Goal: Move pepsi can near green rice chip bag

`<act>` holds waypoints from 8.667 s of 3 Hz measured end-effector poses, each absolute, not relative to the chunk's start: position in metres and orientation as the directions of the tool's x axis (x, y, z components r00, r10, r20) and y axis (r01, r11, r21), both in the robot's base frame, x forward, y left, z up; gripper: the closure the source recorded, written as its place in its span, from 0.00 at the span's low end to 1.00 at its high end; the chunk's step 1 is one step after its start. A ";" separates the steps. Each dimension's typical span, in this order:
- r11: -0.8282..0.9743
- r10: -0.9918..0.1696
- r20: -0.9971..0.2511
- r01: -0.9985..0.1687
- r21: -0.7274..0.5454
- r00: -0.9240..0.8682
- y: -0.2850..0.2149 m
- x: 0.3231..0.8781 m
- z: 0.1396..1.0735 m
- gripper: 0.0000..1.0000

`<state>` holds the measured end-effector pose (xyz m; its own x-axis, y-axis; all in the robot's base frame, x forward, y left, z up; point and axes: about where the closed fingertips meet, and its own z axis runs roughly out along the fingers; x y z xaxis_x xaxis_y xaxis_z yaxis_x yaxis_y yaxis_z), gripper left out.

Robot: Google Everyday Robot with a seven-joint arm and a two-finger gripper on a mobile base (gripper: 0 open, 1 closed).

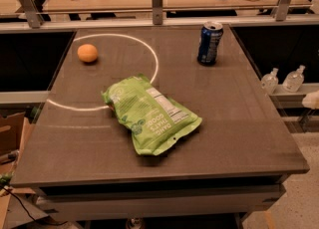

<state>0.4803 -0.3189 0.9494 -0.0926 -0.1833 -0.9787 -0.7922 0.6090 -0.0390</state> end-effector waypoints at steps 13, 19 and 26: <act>0.587 -0.237 -0.967 -0.806 -0.070 -0.088 -0.165 0.693 0.901 0.00; 0.400 -0.161 -0.987 -0.914 -0.062 -0.004 -0.151 0.671 0.932 1.00; -0.055 -0.243 -0.969 -0.998 -0.035 0.047 -0.099 0.516 0.883 1.00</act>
Offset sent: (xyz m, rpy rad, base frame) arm 0.0004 0.0041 0.0080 0.0403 -0.0098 0.0082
